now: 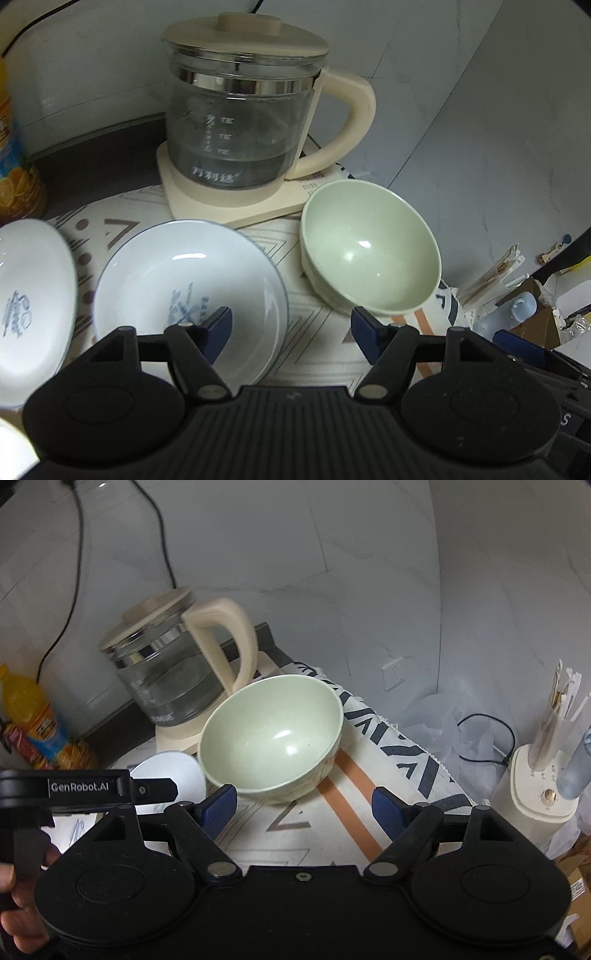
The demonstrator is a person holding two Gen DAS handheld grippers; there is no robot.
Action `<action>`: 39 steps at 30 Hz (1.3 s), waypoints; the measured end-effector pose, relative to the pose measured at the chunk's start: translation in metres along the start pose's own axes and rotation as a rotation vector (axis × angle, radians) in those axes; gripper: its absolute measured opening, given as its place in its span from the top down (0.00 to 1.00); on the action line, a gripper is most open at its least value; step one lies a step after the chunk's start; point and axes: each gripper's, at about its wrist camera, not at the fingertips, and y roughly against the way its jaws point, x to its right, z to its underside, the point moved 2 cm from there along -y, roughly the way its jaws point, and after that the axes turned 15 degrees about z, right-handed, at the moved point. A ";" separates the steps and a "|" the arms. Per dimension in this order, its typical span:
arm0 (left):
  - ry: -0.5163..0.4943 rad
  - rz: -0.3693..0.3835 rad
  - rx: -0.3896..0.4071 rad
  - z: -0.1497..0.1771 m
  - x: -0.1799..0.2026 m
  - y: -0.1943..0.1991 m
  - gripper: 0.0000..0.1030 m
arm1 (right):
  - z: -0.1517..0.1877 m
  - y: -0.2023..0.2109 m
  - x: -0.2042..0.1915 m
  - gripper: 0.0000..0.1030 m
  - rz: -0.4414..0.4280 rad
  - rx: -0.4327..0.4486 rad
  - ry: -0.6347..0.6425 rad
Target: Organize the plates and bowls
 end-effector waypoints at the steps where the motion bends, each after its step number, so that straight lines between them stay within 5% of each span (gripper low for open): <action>1: 0.000 -0.001 -0.001 -0.002 0.000 -0.004 0.33 | -0.002 -0.003 0.001 0.23 0.001 -0.004 -0.010; 10: 0.039 -0.002 -0.013 -0.016 -0.006 -0.031 0.33 | -0.012 -0.040 -0.004 0.24 0.007 -0.051 -0.070; 18: 0.093 0.025 -0.031 -0.018 -0.013 -0.049 0.39 | -0.004 -0.066 -0.012 0.41 0.014 -0.126 -0.103; 24: 0.092 0.094 -0.064 -0.016 -0.012 -0.062 0.65 | -0.002 -0.082 -0.017 0.67 -0.025 -0.194 -0.114; 29: 0.129 0.103 -0.073 -0.012 -0.013 -0.070 0.84 | 0.000 -0.079 -0.023 0.72 -0.004 -0.197 -0.092; 39: 0.141 0.110 -0.028 -0.009 -0.006 -0.039 0.84 | -0.007 -0.042 -0.024 0.72 -0.022 -0.134 -0.101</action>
